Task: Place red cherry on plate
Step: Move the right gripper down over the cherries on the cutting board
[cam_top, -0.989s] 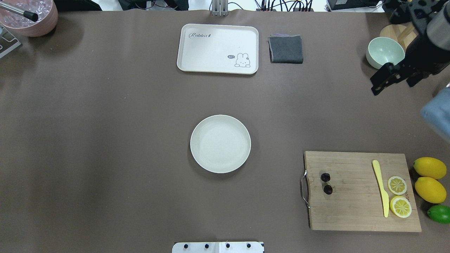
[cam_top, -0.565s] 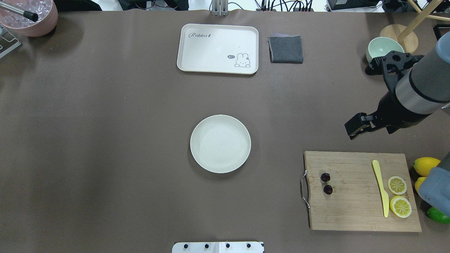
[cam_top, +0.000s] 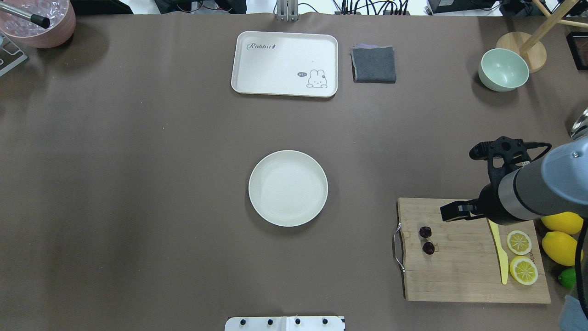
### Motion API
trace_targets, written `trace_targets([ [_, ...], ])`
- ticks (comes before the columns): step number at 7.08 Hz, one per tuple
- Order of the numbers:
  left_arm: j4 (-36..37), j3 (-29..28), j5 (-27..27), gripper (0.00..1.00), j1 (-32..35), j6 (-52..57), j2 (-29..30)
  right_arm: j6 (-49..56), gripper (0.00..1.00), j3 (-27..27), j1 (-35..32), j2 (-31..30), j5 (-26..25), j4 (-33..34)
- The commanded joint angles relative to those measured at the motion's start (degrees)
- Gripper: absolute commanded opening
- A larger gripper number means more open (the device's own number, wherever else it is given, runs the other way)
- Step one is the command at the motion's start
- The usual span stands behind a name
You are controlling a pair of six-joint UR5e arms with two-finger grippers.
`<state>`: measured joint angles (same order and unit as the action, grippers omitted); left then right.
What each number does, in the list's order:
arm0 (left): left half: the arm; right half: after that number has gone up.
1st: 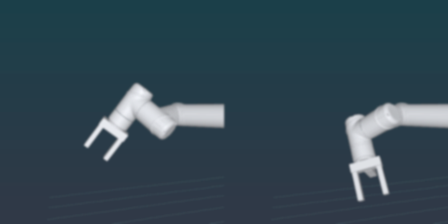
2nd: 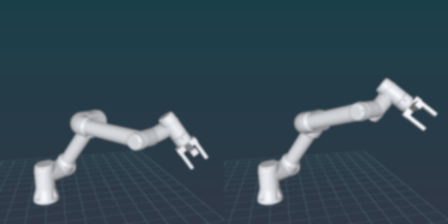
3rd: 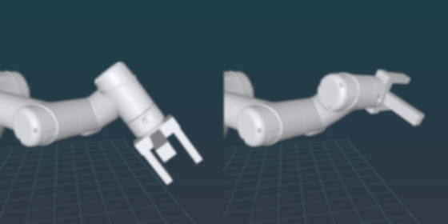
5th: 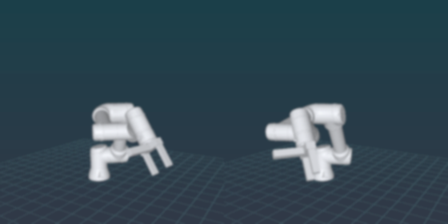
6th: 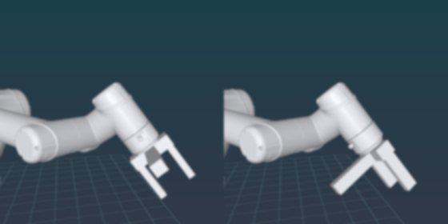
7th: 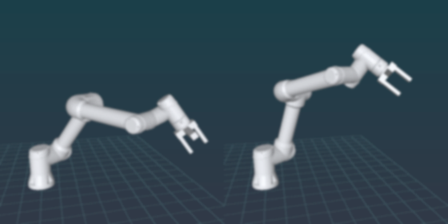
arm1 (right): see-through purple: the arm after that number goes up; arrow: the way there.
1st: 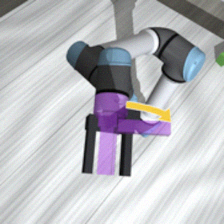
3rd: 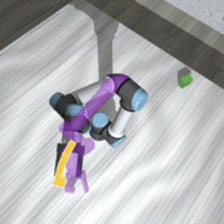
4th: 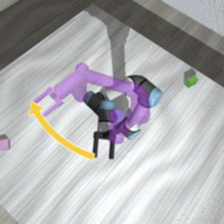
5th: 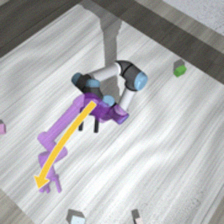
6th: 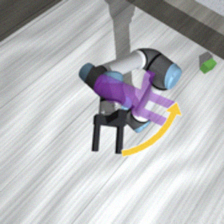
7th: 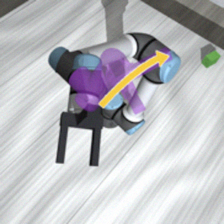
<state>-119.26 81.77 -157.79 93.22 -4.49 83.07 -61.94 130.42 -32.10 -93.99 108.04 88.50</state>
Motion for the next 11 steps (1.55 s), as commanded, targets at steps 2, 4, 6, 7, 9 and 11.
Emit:
trace_targets([
  [2, 0.00, 0.85, 0.11, 0.98, 0.21, -0.08, -0.01, -4.41, 0.98, -6.03, 4.42, 3.70, -4.59, -1.93],
  [4, 0.00, 1.02, 0.11, 0.98, 0.73, -0.08, -0.01, -7.48, 0.98, -7.20, 7.12, 5.22, -6.86, -2.02],
  [6, 0.00, 1.02, 0.11, 0.98, 0.73, -0.08, -0.01, -9.68, 0.97, -7.37, 10.02, 5.05, -9.40, -2.71],
  [7, 0.00, 1.02, 0.20, 0.98, 0.73, -0.08, -0.01, -10.73, 0.97, -9.46, 10.91, 4.44, -10.03, -7.51],
  [9, 0.00, 1.02, 0.20, 0.98, 1.00, 0.01, -0.01, -11.88, 0.95, -12.20, 12.15, 2.42, -11.97, -14.22],
  [11, 0.00, 1.90, 0.20, 0.98, 1.09, -0.08, -0.10, -12.94, 0.84, -12.12, 12.85, 1.88, -12.32, -14.32],
])
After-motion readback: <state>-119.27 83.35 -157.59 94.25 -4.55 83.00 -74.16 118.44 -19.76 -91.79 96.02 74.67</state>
